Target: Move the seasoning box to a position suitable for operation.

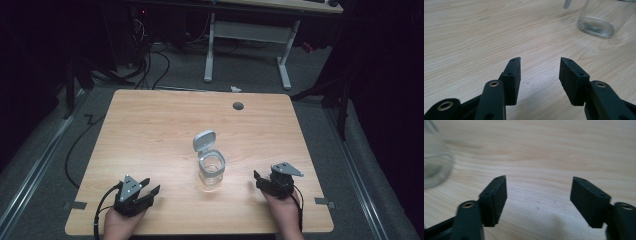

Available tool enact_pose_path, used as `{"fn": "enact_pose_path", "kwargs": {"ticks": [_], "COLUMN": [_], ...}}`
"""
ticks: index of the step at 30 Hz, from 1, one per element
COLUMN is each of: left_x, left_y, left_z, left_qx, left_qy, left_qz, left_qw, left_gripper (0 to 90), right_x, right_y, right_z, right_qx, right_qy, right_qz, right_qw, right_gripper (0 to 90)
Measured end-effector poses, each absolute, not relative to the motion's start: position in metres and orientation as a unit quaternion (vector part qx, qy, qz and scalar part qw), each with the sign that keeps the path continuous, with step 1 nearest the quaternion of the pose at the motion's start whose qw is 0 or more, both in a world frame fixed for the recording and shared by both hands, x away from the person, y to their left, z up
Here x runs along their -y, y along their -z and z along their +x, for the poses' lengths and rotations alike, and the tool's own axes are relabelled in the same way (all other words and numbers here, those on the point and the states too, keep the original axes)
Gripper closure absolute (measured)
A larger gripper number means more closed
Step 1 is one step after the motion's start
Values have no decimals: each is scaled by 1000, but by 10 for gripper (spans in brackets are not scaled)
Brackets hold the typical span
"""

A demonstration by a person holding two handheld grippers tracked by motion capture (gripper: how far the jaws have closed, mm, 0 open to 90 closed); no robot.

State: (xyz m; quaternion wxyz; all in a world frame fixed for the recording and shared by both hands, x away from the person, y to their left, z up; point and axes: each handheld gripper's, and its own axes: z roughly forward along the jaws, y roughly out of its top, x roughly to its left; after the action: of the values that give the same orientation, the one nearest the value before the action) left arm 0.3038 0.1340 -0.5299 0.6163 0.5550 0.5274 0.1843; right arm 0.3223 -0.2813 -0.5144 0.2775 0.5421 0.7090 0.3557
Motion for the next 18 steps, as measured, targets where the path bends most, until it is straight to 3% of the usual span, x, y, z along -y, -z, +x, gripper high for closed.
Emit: {"fn": "enact_pose_path", "kwargs": {"ticks": [18], "left_x": [-142], "left_y": [528], "left_z": [313], "left_qx": [-535], "left_qy": [-174], "left_qz": [541], "left_qw": [625], "left_gripper": [451], "right_x": [275], "right_y": [515], "right_z": [312], "right_qx": [-709], "right_qy": [-392], "right_qz": [522], "right_qw": [266], "right_gripper": [422]}}
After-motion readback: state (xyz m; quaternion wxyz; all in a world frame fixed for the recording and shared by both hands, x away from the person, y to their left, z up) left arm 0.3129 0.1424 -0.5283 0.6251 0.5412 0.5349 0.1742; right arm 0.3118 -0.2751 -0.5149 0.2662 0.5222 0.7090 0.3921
